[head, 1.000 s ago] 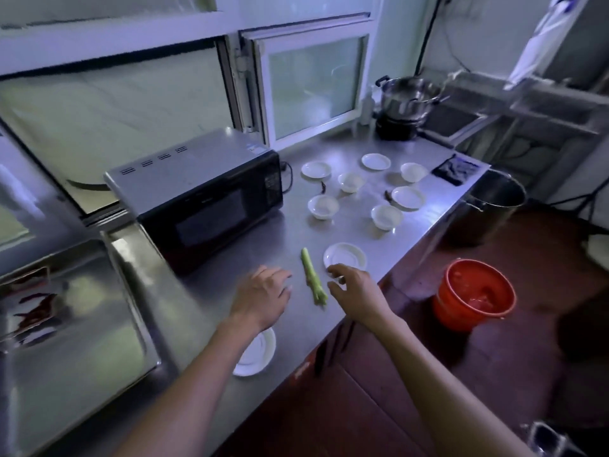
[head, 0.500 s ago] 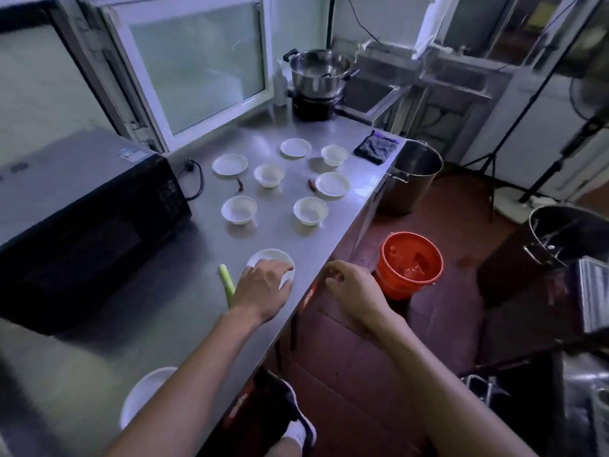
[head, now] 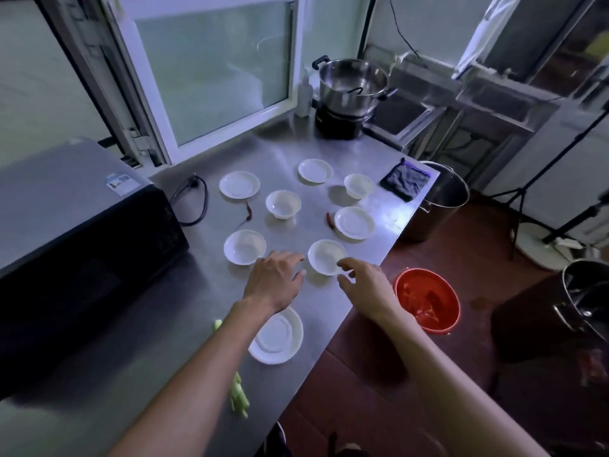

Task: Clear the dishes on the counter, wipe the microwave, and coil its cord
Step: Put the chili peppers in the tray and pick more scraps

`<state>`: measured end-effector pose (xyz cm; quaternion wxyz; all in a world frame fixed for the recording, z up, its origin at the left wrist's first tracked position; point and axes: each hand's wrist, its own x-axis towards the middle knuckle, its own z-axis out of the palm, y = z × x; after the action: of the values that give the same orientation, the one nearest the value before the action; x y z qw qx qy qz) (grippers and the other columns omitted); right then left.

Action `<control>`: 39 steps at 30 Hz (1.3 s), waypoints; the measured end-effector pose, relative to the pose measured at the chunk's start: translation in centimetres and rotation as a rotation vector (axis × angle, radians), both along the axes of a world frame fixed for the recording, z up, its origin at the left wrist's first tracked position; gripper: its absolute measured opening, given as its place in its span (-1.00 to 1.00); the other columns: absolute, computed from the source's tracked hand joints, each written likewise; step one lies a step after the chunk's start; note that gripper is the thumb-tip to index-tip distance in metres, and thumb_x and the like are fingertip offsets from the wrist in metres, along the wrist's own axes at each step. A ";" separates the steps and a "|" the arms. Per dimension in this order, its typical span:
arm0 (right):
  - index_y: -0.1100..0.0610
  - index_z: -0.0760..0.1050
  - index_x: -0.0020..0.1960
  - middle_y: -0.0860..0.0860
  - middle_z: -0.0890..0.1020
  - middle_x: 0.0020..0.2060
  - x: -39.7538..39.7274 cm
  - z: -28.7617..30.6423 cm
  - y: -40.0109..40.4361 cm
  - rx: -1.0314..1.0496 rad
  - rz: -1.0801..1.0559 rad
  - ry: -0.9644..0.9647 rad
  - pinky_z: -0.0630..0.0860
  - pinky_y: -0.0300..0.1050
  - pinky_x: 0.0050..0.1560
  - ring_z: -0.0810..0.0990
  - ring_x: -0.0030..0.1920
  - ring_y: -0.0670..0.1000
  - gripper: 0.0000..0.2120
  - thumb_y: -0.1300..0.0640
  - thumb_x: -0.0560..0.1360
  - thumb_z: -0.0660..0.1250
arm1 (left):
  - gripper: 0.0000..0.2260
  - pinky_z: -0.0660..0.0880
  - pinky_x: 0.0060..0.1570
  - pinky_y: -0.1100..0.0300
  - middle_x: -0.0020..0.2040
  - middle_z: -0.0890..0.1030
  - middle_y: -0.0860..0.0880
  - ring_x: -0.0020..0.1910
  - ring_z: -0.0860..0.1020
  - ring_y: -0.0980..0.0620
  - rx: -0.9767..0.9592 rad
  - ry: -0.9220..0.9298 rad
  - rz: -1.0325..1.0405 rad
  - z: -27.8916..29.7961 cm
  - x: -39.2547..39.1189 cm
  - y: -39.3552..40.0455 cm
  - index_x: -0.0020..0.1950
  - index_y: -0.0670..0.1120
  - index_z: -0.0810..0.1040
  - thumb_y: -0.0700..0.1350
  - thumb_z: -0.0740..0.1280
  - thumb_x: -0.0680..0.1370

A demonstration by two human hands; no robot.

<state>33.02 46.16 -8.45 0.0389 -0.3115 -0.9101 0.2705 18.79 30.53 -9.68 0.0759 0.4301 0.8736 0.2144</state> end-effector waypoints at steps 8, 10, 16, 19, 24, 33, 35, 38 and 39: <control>0.01 0.49 0.35 -0.03 0.61 0.23 -5.9 -1.3 4.9 -0.030 0.049 -0.069 0.52 0.00 0.13 0.55 0.20 0.04 -0.65 0.05 0.58 0.28 | -0.65 0.42 0.21 -0.02 0.29 0.58 0.01 0.27 0.47 -0.06 -0.053 -0.007 0.029 -0.8 -4.4 4.9 0.37 0.01 0.49 0.06 0.23 0.61; 0.01 0.50 0.34 -0.02 0.61 0.21 -6.9 -2.0 6.7 -0.039 0.046 -0.074 0.54 0.01 0.11 0.56 0.17 0.04 -0.66 0.05 0.57 0.29 | -0.65 0.42 0.20 -0.02 0.29 0.57 0.01 0.27 0.47 -0.06 -0.075 -0.010 0.030 -1.3 -5.0 6.1 0.37 0.01 0.49 0.06 0.23 0.62; 0.04 0.54 0.30 0.01 0.61 0.20 -11.1 -5.2 13.4 -0.092 0.056 -0.109 0.56 0.02 0.08 0.59 0.14 0.06 -0.69 0.05 0.57 0.31 | -0.65 0.38 0.24 0.02 0.31 0.55 0.01 0.29 0.46 -0.06 -0.134 -0.058 0.076 -3.0 -7.8 11.7 0.39 0.00 0.48 0.04 0.22 0.62; 0.06 0.54 0.28 0.02 0.60 0.17 -13.8 -7.3 16.8 -0.115 0.087 -0.156 0.47 -0.08 -0.08 0.58 0.11 0.08 -0.70 0.08 0.57 0.28 | -0.65 0.36 0.27 0.03 0.32 0.54 0.02 0.31 0.44 -0.04 -0.186 -0.095 0.111 -4.2 -9.3 14.5 0.40 0.00 0.47 0.03 0.21 0.63; 0.16 0.57 0.09 0.10 0.62 -0.04 -17.3 -10.1 21.0 -0.131 0.137 -0.222 0.56 0.07 -0.08 0.57 -0.04 0.17 -0.80 0.20 0.51 0.26 | -0.66 0.37 0.28 0.03 0.34 0.54 0.03 0.32 0.45 -0.03 -0.248 -0.160 0.175 -6.5 -11.0 18.6 0.38 0.00 0.49 0.03 0.22 0.63; 0.13 0.54 0.12 0.09 0.62 0.07 -21.1 -13.7 22.8 -0.056 0.293 -0.226 0.50 0.07 -0.03 0.53 0.08 0.22 -0.77 0.23 0.54 0.18 | -0.71 0.41 0.21 0.04 0.26 0.59 0.02 0.24 0.50 -0.05 -0.268 -0.221 0.276 -9.2 -12.3 20.8 0.30 -0.01 0.55 0.01 0.28 0.60; 0.13 0.54 0.16 0.08 0.61 0.11 -21.5 -14.4 22.9 -0.030 0.317 -0.245 0.47 0.04 -0.02 0.50 0.12 0.21 -0.75 0.23 0.54 0.18 | -0.71 0.42 0.20 0.03 0.25 0.60 0.01 0.23 0.51 -0.06 -0.266 -0.234 0.283 -9.7 -12.6 21.0 0.30 -0.02 0.56 0.00 0.29 0.60; 0.16 0.54 0.10 0.10 0.61 0.05 -21.6 -15.2 23.0 0.036 0.334 -0.246 0.45 0.05 -0.05 0.48 0.10 0.21 -0.79 0.21 0.59 0.14 | -0.71 0.42 0.20 0.03 0.25 0.60 0.00 0.24 0.51 -0.06 -0.247 -0.248 0.289 -10.2 -13.0 21.0 0.30 -0.03 0.56 -0.01 0.30 0.60; 0.17 0.54 0.10 0.11 0.61 0.04 -21.8 -15.2 23.0 0.050 0.330 -0.248 0.44 0.05 -0.05 0.48 0.10 0.21 -0.79 0.21 0.60 0.14 | -0.71 0.42 0.20 0.03 0.26 0.59 0.00 0.25 0.51 -0.06 -0.245 -0.256 0.289 -10.3 -13.2 21.0 0.30 -0.03 0.56 -0.01 0.29 0.60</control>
<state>11.25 69.20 -23.69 -0.1108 -0.1879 -0.9530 0.2102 5.64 51.56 -19.94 0.2063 0.2573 0.9289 0.1681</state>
